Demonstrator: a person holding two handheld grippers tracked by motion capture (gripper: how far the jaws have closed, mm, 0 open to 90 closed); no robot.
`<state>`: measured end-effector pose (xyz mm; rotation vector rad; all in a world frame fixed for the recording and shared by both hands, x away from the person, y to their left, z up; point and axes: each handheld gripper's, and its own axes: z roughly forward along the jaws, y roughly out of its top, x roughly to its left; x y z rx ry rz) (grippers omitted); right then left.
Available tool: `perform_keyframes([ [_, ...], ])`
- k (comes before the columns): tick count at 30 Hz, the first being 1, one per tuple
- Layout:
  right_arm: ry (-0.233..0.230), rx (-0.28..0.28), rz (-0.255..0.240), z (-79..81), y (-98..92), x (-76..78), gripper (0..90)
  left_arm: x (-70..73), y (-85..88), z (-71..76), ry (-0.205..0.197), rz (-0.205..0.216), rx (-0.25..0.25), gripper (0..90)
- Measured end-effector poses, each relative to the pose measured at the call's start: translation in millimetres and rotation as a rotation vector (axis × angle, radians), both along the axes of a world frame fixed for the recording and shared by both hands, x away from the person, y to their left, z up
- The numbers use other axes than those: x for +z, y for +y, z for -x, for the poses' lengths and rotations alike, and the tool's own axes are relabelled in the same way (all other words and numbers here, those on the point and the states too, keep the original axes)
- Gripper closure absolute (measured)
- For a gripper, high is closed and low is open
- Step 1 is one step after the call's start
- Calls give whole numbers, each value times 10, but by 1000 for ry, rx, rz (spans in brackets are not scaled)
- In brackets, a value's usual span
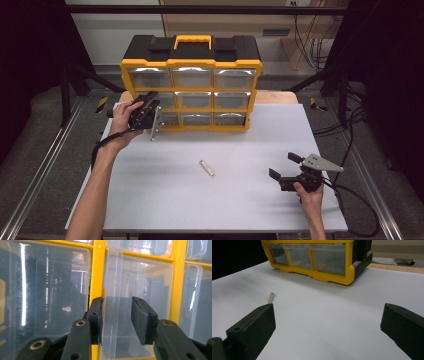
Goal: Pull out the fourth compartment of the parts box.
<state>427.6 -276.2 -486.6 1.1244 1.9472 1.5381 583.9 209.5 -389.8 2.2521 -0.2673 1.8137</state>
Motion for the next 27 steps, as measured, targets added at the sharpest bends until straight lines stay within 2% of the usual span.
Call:
perform_keyframes([
  [7, 0, 0, -1, 1, 0, 1, 3, 1, -1, 1, -14, -14, 4, 682],
  [13, -2, 0, -2, 2, -3, 4, 4, 0, 8, 0, -43, -27, -4, 757],
  [18, -2, 0, -1, 1, -2, 4, 3, -6, 3, 9, -69, -84, 3, 768],
  [23, -3, 1, -4, 3, -3, 6, 3, -21, -2, 7, -86, -100, -3, 773],
  [27, -3, 2, -3, 3, -2, 7, 3, -11, 2, 9, -80, -102, -3, 776],
])
